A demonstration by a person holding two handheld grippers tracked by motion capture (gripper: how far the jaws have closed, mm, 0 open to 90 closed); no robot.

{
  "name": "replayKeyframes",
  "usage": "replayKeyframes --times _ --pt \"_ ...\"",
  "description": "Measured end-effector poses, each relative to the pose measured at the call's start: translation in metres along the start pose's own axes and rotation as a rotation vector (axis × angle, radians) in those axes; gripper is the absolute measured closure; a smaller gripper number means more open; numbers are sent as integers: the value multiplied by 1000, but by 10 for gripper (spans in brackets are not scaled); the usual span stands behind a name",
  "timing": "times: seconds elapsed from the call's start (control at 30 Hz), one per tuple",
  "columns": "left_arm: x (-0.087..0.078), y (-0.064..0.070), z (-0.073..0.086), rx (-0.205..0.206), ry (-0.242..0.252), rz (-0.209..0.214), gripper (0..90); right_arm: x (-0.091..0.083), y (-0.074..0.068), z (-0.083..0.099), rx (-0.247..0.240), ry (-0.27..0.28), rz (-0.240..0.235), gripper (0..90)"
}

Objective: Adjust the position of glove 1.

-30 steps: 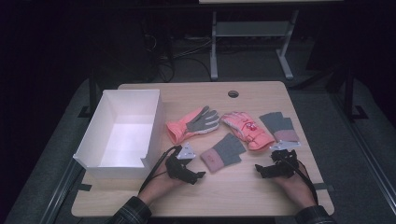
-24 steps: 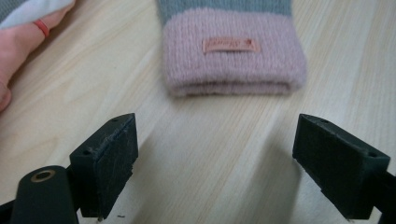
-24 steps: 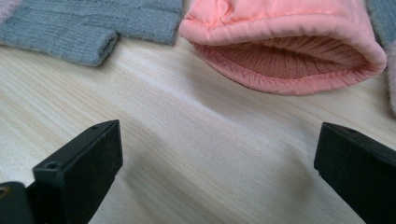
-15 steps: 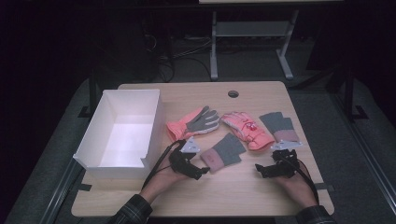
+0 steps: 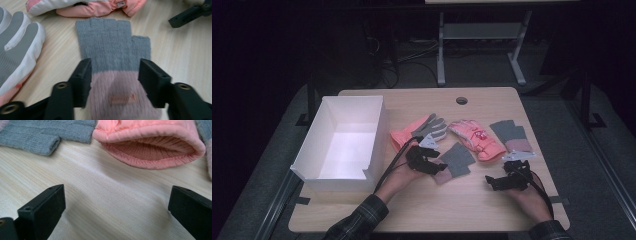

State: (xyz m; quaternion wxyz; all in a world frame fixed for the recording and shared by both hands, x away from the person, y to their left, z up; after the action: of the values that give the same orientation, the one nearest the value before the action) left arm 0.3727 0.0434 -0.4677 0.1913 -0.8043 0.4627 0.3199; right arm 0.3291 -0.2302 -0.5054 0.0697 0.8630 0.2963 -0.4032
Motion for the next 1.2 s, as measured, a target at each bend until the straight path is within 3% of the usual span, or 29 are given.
replayKeyframes --times 0.2,0.43,0.57,0.7,0.8,0.87,1.2 --pt "17 4 -7 6 -5 2 563 1 1 0 5 -4 -4 8" --pt "33 5 -3 30 -53 2 638 1 1 -1 8 2 -4 8" --pt "35 5 -2 32 -59 11 848 0 1 -1 8 6 -2 8" --pt "34 7 -3 29 -63 29 878 0 1 -1 12 5 -3 8" --pt "29 11 -5 -10 -51 44 882 -1 2 -1 11 9 -3 8" --pt "26 12 -5 -5 -50 47 882 -1 2 -1 11 10 -3 8" --pt "5 41 9 -23 -65 76 879 -2 3 -1 16 16 5 8"
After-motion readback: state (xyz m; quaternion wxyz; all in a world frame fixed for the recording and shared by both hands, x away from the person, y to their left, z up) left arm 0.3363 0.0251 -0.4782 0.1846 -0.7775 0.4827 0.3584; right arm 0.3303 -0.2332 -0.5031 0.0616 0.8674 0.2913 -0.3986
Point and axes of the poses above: each handheld gripper's, and its own axes: x roughly forward along the jaws, z roughly out of its underside, y roughly to its right, the point moved 4 cm from there along x, roughly forward along the jaws, and after that the axes turned 6 degrees about -z, right-handed, at the moved point
